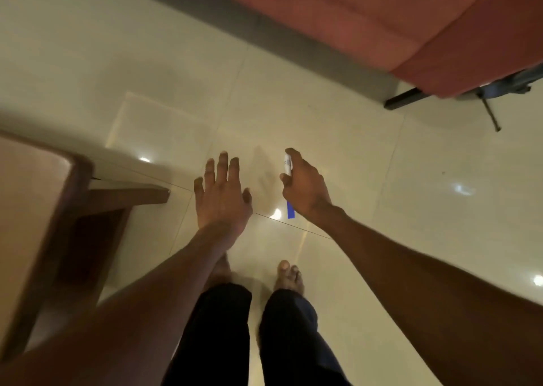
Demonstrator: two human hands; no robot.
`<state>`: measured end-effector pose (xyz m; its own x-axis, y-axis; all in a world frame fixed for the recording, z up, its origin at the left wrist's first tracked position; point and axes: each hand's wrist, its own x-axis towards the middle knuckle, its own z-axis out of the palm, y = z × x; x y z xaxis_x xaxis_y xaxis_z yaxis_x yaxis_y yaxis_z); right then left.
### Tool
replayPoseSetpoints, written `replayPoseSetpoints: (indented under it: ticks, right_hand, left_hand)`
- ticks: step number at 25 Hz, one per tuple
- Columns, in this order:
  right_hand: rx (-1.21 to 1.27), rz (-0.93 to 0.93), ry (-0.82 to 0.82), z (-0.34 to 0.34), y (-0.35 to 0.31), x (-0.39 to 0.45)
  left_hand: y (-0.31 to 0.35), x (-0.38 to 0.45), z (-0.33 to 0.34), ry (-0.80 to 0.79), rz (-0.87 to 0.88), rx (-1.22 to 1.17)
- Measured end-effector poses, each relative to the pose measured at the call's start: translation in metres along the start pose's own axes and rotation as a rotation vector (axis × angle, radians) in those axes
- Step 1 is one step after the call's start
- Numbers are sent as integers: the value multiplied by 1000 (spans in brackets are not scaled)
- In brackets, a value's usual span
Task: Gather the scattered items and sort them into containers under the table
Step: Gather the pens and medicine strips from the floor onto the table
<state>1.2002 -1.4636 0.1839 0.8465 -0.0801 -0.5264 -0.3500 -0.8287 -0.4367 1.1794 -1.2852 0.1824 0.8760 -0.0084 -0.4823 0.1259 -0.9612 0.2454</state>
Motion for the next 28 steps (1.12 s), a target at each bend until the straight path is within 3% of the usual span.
replayPoseSetpoints:
  ticks: [6,11,20,28]
  right_hand:
    - [39,-57,36,-127,-128,-147]
    - [65,-171,122,-162,-228,-242]
    - [294,-334,166,-90,-305,-450]
    - [424,-303,-19,-2,-341,-600]
  left_hand:
    - [17,-140,-168,142,47,-21]
    - [-27,-231,-266,178,7,-47]
    - [-176,-457,-302,258,-286,-29]
    - [-261,-628,-321,241,-399,-91]
